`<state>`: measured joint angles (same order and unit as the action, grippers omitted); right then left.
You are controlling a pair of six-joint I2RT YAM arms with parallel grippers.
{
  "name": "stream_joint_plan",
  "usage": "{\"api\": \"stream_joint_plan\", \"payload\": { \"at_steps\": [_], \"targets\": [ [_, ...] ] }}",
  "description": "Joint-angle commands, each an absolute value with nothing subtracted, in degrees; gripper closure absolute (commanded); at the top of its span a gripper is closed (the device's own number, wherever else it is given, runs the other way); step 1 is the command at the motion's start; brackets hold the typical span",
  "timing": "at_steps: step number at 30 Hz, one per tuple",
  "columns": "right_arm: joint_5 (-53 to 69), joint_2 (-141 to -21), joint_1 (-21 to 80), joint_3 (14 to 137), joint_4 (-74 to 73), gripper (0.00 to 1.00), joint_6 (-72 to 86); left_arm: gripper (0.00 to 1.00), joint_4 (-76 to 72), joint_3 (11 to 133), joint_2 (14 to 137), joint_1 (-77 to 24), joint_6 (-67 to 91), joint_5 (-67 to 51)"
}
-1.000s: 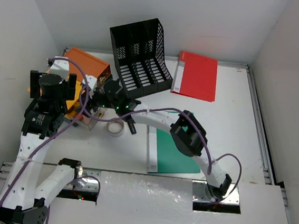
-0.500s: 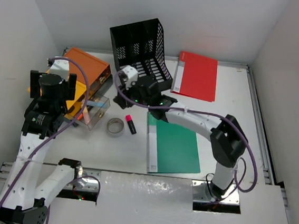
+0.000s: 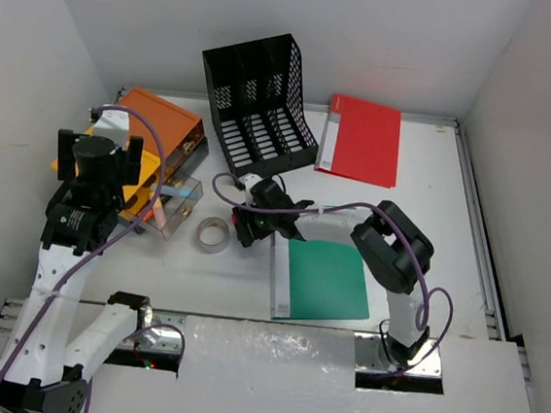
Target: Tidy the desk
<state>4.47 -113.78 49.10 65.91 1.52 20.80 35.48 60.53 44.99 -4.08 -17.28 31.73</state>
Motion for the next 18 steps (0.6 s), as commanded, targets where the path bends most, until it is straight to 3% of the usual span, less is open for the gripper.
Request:
{"api": "stream_joint_plan", "payload": {
  "at_steps": [1, 5, 8, 9, 10, 13, 18],
  "targets": [
    [3.69, -116.19, 49.13, 69.25, 3.17, 0.44, 21.71, 0.12, 33.14, 60.03, 44.56, -3.60, -17.31, 31.20],
    [0.19, -118.03, 50.70, 71.09, 1.85, 0.46, 20.57, 0.12, 32.96, 59.94, 44.65, -3.60, -17.49, 31.20],
    [-9.56, -120.75, 52.99, 74.35, -3.42, 0.55, 17.67, 0.12, 32.87, 59.68, 45.00, -3.60, -17.75, 31.20],
    [-11.06, -121.37, 53.26, 74.79, -4.21, 0.61, 17.32, 0.12, 32.78, 59.68, 45.09, -3.60, -17.75, 31.29],
    [-11.86, -121.90, 53.44, 74.97, -4.74, 0.79, 17.40, 0.12, 32.70, 59.59, 45.26, -3.60, -17.75, 31.38],
    [-14.74, -119.81, 53.35, 73.48, -3.79, 1.00, 18.19, 0.12, 32.61, 59.50, 45.44, -3.60, -17.75, 31.46],
    [-15.91, -112.51, 52.56, 70.84, 2.17, 1.00, 15.05, 0.12, 32.43, 58.97, 45.35, -3.60, -17.84, 31.29]
  ]
}}
